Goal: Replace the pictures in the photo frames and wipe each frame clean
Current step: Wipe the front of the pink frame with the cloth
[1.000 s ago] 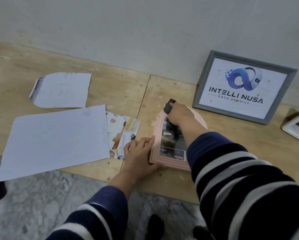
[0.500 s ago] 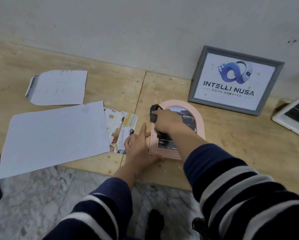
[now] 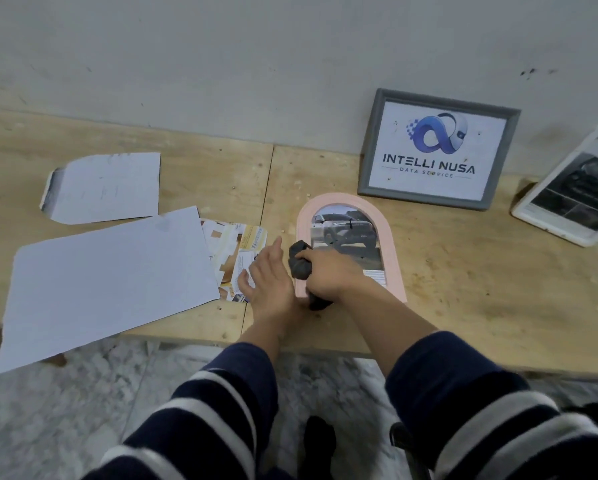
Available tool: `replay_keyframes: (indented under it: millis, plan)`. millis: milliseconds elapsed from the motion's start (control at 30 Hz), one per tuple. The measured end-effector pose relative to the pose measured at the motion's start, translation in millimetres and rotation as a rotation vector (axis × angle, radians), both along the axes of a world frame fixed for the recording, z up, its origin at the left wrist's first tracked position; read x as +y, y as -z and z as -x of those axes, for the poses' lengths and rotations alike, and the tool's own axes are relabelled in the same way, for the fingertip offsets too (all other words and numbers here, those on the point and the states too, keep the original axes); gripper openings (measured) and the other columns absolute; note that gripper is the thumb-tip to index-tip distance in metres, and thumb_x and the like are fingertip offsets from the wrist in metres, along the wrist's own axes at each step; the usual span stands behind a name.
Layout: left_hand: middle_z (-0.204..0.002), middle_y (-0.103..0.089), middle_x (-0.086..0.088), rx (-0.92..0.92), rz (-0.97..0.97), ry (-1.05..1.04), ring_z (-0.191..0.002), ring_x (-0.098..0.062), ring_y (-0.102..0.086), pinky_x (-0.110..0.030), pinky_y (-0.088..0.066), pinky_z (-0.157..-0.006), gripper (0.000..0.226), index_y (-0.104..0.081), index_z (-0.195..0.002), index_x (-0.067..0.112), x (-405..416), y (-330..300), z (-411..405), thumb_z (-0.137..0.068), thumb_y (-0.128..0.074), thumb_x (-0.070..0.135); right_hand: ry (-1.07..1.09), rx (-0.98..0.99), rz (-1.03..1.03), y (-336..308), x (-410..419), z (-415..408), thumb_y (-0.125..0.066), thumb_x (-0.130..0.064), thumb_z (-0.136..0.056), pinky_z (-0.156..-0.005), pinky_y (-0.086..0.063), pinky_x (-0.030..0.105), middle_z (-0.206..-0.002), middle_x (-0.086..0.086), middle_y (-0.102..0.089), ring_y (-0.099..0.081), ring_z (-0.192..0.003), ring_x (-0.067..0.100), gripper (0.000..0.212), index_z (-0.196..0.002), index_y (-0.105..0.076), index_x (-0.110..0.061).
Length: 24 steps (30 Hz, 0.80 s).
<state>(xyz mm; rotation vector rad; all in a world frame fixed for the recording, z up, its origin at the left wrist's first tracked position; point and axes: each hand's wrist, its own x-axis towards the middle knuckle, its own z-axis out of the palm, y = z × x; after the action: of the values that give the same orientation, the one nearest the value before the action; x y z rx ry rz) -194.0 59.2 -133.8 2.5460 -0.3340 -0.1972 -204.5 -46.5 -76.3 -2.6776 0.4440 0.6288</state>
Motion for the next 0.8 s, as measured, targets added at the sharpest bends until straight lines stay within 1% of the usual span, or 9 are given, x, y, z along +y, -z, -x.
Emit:
replay_keyframes:
  millis: [100,167,233,300,400,500,667,733,800]
  plan:
    - [-0.153,-0.004,-0.004,-0.031,-0.073,0.065,-0.143,-0.021,-0.008,-0.048,-0.002,-0.115,0.115,0.007,-0.152,0.018,2,5,0,-0.074,-0.072,0.047,0.087,-0.006,-0.105,0,-2,9,-0.056,-0.005,-0.076,-0.087,-0.05,0.034,-0.125,0.008,-0.059,-0.057,-0.11,0.027,0.059,-0.131,-0.052,-0.028]
    - [-0.153,-0.002,-0.005,-0.04,-0.08,0.09,-0.143,-0.023,-0.005,-0.05,-0.001,-0.114,0.12,0.007,-0.152,0.017,4,8,1,-0.071,-0.073,0.055,0.256,-0.037,-0.313,-3,-11,15,-0.053,-0.002,-0.083,-0.09,-0.049,0.037,-0.124,0.011,-0.061,-0.058,-0.109,0.029,0.047,-0.126,-0.057,-0.021]
    - [-0.153,-0.002,-0.005,-0.042,-0.075,0.105,-0.143,-0.024,-0.005,-0.05,0.0,-0.114,0.129,0.006,-0.151,0.017,6,8,1,-0.063,-0.074,0.067,0.577,-0.138,-0.589,-8,-23,24,-0.048,-0.006,-0.093,-0.081,-0.051,0.042,-0.117,0.016,-0.063,-0.062,-0.098,0.033,0.035,-0.125,-0.056,-0.016]
    - [-0.154,-0.002,-0.004,-0.029,-0.08,0.135,-0.143,-0.022,-0.003,-0.049,0.001,-0.114,0.137,0.006,-0.151,0.017,10,6,-1,-0.054,-0.074,0.074,0.837,-0.264,-0.765,-12,-37,35,-0.046,-0.011,-0.097,-0.066,-0.051,0.037,-0.108,0.013,-0.065,-0.063,-0.088,0.031,0.032,-0.127,-0.055,-0.015]
    - [-0.155,-0.004,-0.002,-0.036,-0.081,0.176,-0.144,-0.021,-0.004,-0.049,0.0,-0.114,0.135,0.003,-0.149,0.02,16,4,-3,-0.053,-0.074,0.075,1.039,-0.289,-0.945,-13,-51,51,-0.05,-0.018,-0.096,-0.052,-0.051,0.03,-0.106,0.015,-0.067,-0.066,-0.073,0.028,0.029,-0.125,-0.053,-0.014]
    - [-0.156,-0.007,0.0,-0.03,-0.085,0.24,-0.144,-0.021,-0.008,-0.05,-0.004,-0.116,0.131,-0.003,-0.149,0.021,17,0,-9,-0.054,-0.075,0.073,1.222,-0.28,-1.165,-15,-56,57,-0.052,-0.022,-0.095,-0.042,-0.052,0.029,-0.09,0.017,-0.068,-0.065,-0.049,0.027,0.027,-0.118,-0.053,-0.009]
    - [-0.161,-0.001,0.003,0.005,-0.13,0.384,-0.148,-0.017,-0.003,-0.053,-0.003,-0.114,0.127,-0.006,-0.152,0.024,13,-8,-22,-0.056,-0.073,0.073,1.301,-0.393,-1.123,-16,-68,45,-0.052,-0.03,-0.09,-0.049,-0.047,0.023,-0.073,0.009,-0.065,-0.059,-0.043,0.02,0.029,-0.112,-0.059,-0.013]
    - [-0.161,-0.003,0.003,-0.005,-0.161,0.446,-0.148,-0.014,-0.001,-0.052,-0.003,-0.114,0.126,-0.006,-0.153,0.023,9,-9,-27,-0.057,-0.069,0.076,1.247,-0.408,-1.086,-20,-73,37,-0.053,-0.027,-0.088,-0.048,-0.047,0.024,-0.077,0.009,-0.065,-0.061,-0.045,0.02,0.028,-0.112,-0.058,-0.013]
    - [-0.161,-0.004,0.003,-0.013,-0.204,0.496,-0.147,-0.014,-0.002,-0.051,-0.002,-0.115,0.126,-0.004,-0.154,0.021,8,-10,-31,-0.058,-0.064,0.078,1.163,-0.393,-1.021,-26,-76,27,-0.055,-0.018,-0.085,-0.052,-0.054,0.032,-0.09,0.014,-0.066,-0.066,-0.059,0.025,0.031,-0.115,-0.055,-0.011]
